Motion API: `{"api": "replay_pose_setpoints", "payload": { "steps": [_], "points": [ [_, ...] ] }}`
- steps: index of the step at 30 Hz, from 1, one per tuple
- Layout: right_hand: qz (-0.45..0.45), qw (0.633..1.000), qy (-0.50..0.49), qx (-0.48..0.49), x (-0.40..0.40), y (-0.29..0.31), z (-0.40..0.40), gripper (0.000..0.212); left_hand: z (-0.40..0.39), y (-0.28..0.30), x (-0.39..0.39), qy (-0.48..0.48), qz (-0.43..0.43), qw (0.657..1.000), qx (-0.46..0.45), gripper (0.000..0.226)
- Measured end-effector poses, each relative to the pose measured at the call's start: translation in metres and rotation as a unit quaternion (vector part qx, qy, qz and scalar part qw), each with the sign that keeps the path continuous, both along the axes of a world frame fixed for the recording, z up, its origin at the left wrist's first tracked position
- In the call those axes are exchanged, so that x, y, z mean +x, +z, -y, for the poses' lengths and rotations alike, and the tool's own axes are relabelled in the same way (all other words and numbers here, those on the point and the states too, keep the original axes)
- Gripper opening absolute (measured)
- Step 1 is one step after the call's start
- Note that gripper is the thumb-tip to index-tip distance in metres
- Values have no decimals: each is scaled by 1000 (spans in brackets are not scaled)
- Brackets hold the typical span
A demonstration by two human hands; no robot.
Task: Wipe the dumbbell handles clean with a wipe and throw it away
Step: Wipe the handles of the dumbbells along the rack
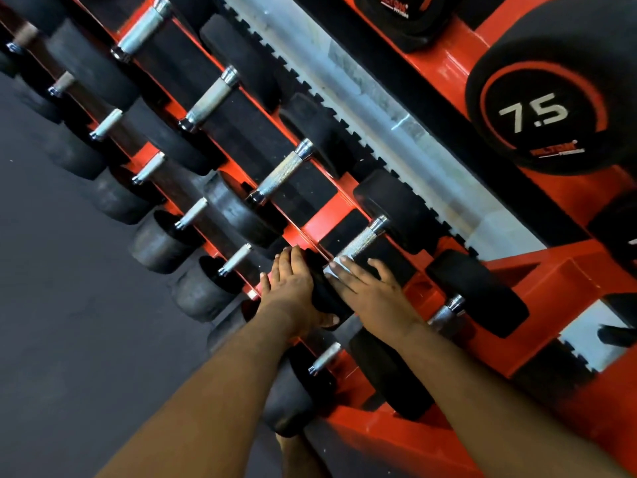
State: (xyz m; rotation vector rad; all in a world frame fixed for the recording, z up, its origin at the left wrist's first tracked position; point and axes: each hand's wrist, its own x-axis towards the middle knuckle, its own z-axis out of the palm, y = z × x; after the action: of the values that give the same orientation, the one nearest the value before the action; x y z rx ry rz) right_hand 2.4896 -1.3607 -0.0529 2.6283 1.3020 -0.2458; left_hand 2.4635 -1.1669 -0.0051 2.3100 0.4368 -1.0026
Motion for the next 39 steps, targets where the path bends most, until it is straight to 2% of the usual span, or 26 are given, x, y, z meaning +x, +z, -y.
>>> {"api": "replay_pose_setpoints", "payload": {
  "steps": [4, 5, 6, 7, 8, 10, 11, 12, 15, 18, 20, 22, 24, 25, 27, 29, 30, 34, 37, 39],
  "points": [
    [-50, 994, -50, 86, -16, -8, 13, 60, -1, -1, 0, 2, -2, 1000, -1, 155],
    [-78, 983, -103, 131, -19, -13, 18, 57, -1, -1, 0, 2, -2, 1000, -1, 155],
    [-119, 955, -194, 190, -18, -14, 21, 53, -1, -1, 0, 2, -3, 1000, -1, 155],
    [-185, 896, -320, 246, -15, -14, 20, 47, -1, -1, -1, 1, -3, 1000, -1, 155],
    [-253, 793, -457, 313, -9, -9, 17, 41, -1, -1, -1, -1, -3, 1000, -1, 155],
    [-337, 503, -666, 437, 6, 2, -2, 32, -1, -2, -1, -4, 1, 1000, 3, 155],
    [-363, 379, -706, 476, 11, 7, -15, 28, -2, -2, -1, -3, 3, 1000, 5, 155],
    [-390, 303, -715, 496, 15, 9, -26, 24, -2, -2, -1, -1, 4, 1000, 7, 155],
    [-462, 224, -682, 521, 31, 12, -41, 18, -2, -2, -1, -4, 7, 1000, 12, 154],
    [-451, 142, -657, 587, 56, 13, -32, 17, -2, -4, -3, -1, 13, 1000, 9, 154],
    [-454, 134, -645, 600, 57, 8, -35, 23, -3, -5, -3, 1, 15, 1000, 2, 154],
    [-488, 164, -643, 567, 40, 0, -43, 24, -2, -4, -4, 0, 19, 1000, -3, 154],
    [-502, 207, -651, 530, 23, -1, -52, 9, -3, -4, -6, 0, 28, 1000, -4, 153],
    [-490, 243, -660, 515, 16, -2, -53, 4, -3, -5, -7, 1, 31, 1000, -5, 153],
    [-451, 333, -675, 479, 8, -6, -50, 7, -2, -6, -7, 1, 34, 999, -7, 153],
    [-412, 399, -686, 448, 0, -6, -50, 5, -2, -4, -7, 7, 35, 999, -18, 154],
    [-390, 420, -692, 439, -5, -2, -52, 8, -3, -2, -8, 9, 39, 999, -22, 153],
    [-304, 446, -699, 469, -14, 19, -61, 17, -16, 1, -19, 5, 92, 995, -22, 143],
    [-253, 502, -662, 495, -9, 36, -69, 20, -34, 6, -27, -33, 180, 983, 18, 125],
    [-255, 539, -617, 514, 0, 49, -88, 25, -58, 9, -23, -43, 242, 968, 53, 115]
  ]
}}
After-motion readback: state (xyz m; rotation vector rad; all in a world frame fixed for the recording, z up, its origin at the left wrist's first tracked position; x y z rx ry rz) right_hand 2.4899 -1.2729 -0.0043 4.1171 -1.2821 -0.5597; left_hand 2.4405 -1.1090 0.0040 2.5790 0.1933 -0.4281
